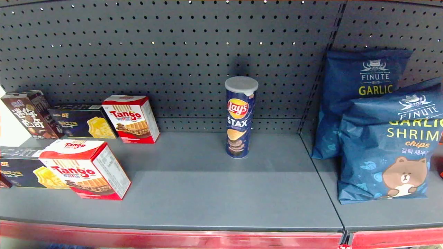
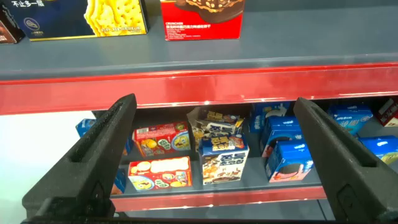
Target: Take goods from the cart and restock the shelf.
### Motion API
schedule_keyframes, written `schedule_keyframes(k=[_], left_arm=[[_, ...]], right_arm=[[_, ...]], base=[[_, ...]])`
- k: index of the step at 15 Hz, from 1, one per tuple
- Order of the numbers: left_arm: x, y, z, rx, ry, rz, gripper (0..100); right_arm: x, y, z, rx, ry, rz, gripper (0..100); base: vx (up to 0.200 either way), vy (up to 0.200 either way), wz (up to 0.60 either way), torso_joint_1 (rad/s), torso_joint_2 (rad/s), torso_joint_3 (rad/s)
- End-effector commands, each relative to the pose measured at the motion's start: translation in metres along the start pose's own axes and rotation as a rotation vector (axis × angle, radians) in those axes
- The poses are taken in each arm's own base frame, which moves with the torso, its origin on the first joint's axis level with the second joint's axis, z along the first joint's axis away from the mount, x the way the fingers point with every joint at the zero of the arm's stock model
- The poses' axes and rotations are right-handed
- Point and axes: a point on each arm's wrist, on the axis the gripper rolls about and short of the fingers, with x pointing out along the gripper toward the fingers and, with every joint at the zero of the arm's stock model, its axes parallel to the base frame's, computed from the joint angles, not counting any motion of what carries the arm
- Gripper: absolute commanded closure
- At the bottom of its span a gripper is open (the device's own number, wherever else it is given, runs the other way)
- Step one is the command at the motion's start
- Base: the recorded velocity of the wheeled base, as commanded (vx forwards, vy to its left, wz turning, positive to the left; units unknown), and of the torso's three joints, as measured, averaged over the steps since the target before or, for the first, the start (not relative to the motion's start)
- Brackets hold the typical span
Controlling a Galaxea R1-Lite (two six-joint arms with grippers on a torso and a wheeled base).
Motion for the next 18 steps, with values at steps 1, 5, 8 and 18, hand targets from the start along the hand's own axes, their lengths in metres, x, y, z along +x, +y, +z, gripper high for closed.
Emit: schedule_keyframes(k=[1, 5, 8, 18], left_arm=[[0.0000, 0.0000, 0.0000, -0.001, 0.000, 0.000, 0], [0.0000, 0.0000, 0.0000, -0.001, 0.000, -0.001, 0], [0.0000, 0.0000, 0.0000, -0.002, 0.000, 0.000, 0], [0.0000, 0.0000, 0.0000, -0.002, 0.000, 0.000, 0]], right_arm=[[0.0000, 0.0000, 0.0000, 0.000, -0.001, 0.001, 0], [0.0000, 0.0000, 0.0000, 0.000, -0.001, 0.001, 0], [0.0000, 0.0000, 0.0000, 0.000, -0.001, 0.001, 0], [0.0000, 0.0000, 0.0000, 0.000, -0.001, 0.001, 0]], base=[[0.000, 0.000, 0.00, 0.000, 0.00, 0.000], [0.000, 0.000, 0.00, 0.000, 0.00, 0.000], [0.000, 0.000, 0.00, 0.000, 0.00, 0.000], [0.000, 0.000, 0.60, 0.004, 0.00, 0.004]])
